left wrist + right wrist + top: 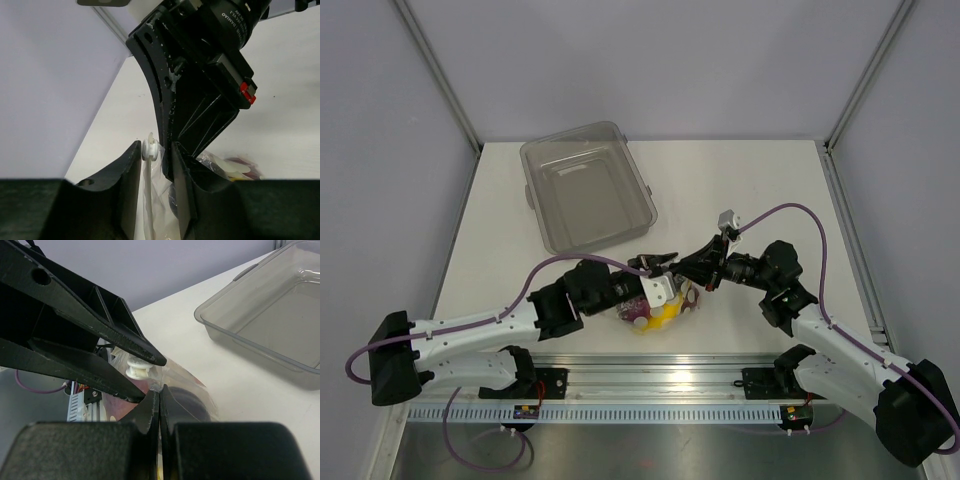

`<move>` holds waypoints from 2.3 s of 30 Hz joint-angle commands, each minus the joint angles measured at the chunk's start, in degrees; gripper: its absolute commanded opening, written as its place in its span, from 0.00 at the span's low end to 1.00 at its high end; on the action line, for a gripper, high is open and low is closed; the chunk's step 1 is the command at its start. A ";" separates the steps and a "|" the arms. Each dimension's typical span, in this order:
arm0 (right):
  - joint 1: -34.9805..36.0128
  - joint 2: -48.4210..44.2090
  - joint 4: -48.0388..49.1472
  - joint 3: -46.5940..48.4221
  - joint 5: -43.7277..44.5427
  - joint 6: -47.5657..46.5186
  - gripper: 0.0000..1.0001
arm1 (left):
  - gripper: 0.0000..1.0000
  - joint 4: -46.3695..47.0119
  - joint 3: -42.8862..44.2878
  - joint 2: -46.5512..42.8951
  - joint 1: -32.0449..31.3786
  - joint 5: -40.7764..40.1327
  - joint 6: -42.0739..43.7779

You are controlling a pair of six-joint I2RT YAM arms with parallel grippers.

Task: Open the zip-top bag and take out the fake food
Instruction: Unzip the zipper food storage bag at the center of the board.

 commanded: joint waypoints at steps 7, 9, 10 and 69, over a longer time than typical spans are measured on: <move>0.31 -0.11 3.10 2.43 -0.50 0.22 0.01 | 0.30 4.28 1.46 -1.18 -0.27 1.04 0.99; 0.40 -0.11 3.18 2.34 -0.68 0.30 0.01 | 0.23 4.19 1.72 -1.09 -0.27 0.78 0.99; 0.40 -0.19 3.27 2.34 -0.76 0.30 0.01 | 0.20 4.10 1.81 -1.00 -0.27 0.86 0.82; 0.40 -23.13 3.72 -10.84 46.77 4.87 0.00 | 0.00 -9.87 8.93 3.48 8.78 4.47 -18.78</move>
